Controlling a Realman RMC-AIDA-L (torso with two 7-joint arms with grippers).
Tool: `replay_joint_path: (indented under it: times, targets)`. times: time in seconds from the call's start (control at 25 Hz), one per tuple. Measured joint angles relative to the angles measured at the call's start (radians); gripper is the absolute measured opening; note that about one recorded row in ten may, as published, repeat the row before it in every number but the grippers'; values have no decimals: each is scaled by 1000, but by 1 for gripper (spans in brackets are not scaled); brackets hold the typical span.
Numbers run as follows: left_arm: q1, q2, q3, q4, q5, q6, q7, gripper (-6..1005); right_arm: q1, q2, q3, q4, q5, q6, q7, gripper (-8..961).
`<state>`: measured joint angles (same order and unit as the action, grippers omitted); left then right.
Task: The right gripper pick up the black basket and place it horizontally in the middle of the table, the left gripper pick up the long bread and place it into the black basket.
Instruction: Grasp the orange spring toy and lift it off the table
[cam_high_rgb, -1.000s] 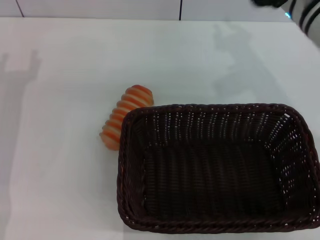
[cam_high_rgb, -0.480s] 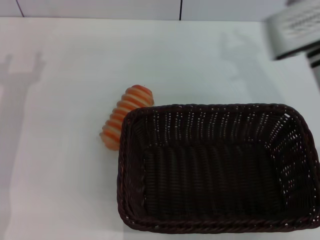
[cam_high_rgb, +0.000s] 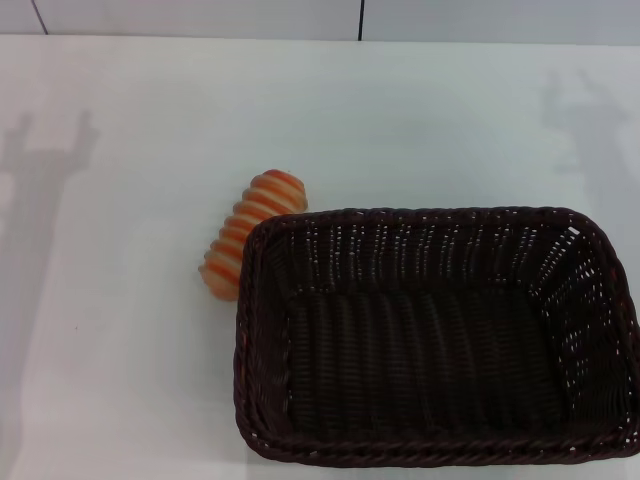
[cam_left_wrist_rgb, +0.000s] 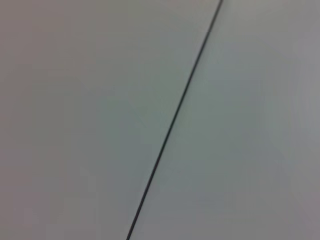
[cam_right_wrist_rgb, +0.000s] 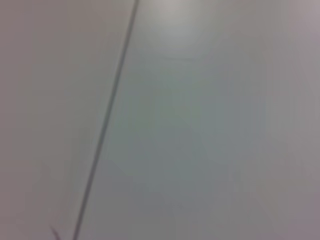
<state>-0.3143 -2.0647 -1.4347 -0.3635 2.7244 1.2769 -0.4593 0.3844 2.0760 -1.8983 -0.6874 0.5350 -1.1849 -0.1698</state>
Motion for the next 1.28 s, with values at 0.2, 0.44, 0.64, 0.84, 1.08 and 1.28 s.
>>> replay_joint_path:
  times: [0.2,0.44,0.64,0.84,1.08,1.28]
  targets:
    - [13,-3,27,-2,0,8,46,798,-13,3,15,143,17,-91,91,319]
    - [9,2,51,-63,0,-118,94,797,-51,5,44,272,141,-126,161,317]
    - [-9,7,52,-232,0,-454,213,797,-50,3,95,354,176,-126,178,315]
    - [-14,17,42,-474,1,-863,330,796,-33,3,136,434,176,-118,179,314]
    - [16,14,-19,-865,1,-1481,470,795,-6,-6,161,481,174,-116,170,313]
    - [44,7,-45,-1107,-6,-1835,529,794,19,-19,164,500,174,-100,168,314]
